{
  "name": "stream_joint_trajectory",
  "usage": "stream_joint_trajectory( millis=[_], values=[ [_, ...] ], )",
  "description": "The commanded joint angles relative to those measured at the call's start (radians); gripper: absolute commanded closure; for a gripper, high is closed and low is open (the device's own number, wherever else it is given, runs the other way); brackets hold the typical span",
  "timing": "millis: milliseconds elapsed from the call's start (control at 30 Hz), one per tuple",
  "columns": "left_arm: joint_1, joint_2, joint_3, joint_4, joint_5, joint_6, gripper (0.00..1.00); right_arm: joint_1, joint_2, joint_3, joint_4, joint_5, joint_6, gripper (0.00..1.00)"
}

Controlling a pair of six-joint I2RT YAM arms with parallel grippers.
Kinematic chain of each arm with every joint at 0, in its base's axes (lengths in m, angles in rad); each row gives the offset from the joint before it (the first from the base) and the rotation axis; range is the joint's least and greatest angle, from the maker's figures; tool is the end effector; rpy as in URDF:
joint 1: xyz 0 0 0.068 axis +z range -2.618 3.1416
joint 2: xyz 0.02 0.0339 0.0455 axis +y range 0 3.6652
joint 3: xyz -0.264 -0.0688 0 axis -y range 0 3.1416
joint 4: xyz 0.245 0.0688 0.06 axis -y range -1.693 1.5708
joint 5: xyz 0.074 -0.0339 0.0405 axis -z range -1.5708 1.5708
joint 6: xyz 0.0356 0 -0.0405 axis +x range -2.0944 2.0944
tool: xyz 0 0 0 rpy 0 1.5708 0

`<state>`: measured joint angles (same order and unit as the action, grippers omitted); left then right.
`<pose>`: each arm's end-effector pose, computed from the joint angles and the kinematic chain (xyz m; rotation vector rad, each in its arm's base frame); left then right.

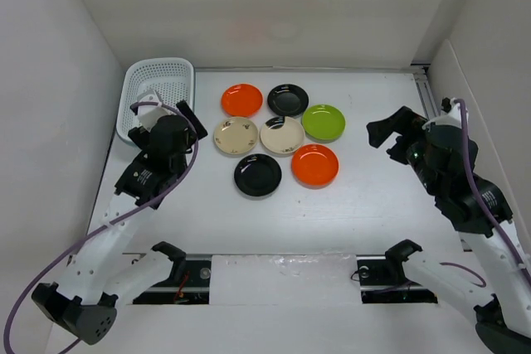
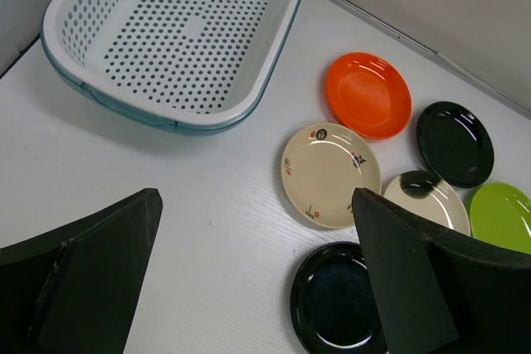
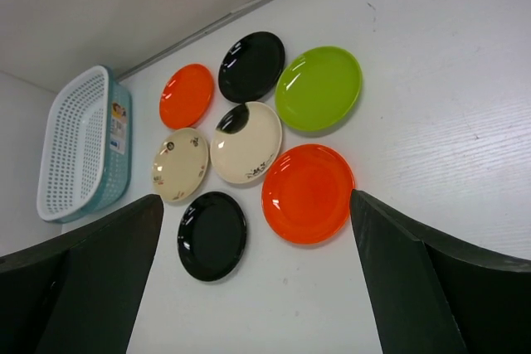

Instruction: Place the plates into the plastic bin on the countertop

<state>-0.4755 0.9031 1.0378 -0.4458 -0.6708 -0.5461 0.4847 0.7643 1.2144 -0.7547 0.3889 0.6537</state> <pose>0.1775 -0.0665 0.3820 -0.5084 1.7412 -0.0919 0.1177 0.0467 0.4247 0.4236 1.8252 0.4258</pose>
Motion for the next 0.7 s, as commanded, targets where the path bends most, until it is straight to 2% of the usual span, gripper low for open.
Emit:
stream_joint_trajectory(
  millis=[0, 133, 167, 200, 233, 300, 367, 467, 667],
  values=[
    [0.0, -0.055, -0.025, 0.036, 0.049, -0.014, 0.0, -0.006, -0.016, -0.002, 0.035, -0.002, -0.012, 0.0],
    [0.0, -0.064, -0.074, 0.079, 0.319, -0.081, 0.0, -0.006, -0.057, -0.025, 0.055, -0.07, -0.012, 0.0],
    [0.0, -0.064, -0.111, 0.14, 0.417, -0.107, 0.0, -0.006, -0.057, -0.026, 0.055, -0.084, -0.023, 0.0],
    [0.0, -0.064, -0.154, 0.178, 0.459, -0.17, 0.0, -0.006, -0.068, -0.026, 0.055, -0.103, -0.023, 0.0],
    [0.0, -0.053, -0.242, 0.221, 0.508, -0.198, 0.0, -0.006, -0.068, -0.035, 0.055, -0.113, -0.023, 0.0],
    [-0.009, -0.008, -0.326, 0.364, 0.635, -0.23, 0.0, -0.006, -0.068, -0.035, 0.055, -0.143, -0.032, 0.0],
    [-0.029, 0.034, -0.413, 0.439, 0.665, -0.258, 0.0, -0.006, -0.068, -0.026, 0.035, -0.154, -0.042, 0.0],
    [-0.057, 0.129, -0.464, 0.495, 0.64, -0.268, 0.0, 0.003, -0.077, -0.026, 0.025, -0.185, -0.051, 0.0],
    [-0.057, 0.304, -0.535, 0.613, 0.706, -0.276, 0.0, 0.003, -0.123, -0.055, 0.025, -0.231, -0.051, 0.0]
  ],
)
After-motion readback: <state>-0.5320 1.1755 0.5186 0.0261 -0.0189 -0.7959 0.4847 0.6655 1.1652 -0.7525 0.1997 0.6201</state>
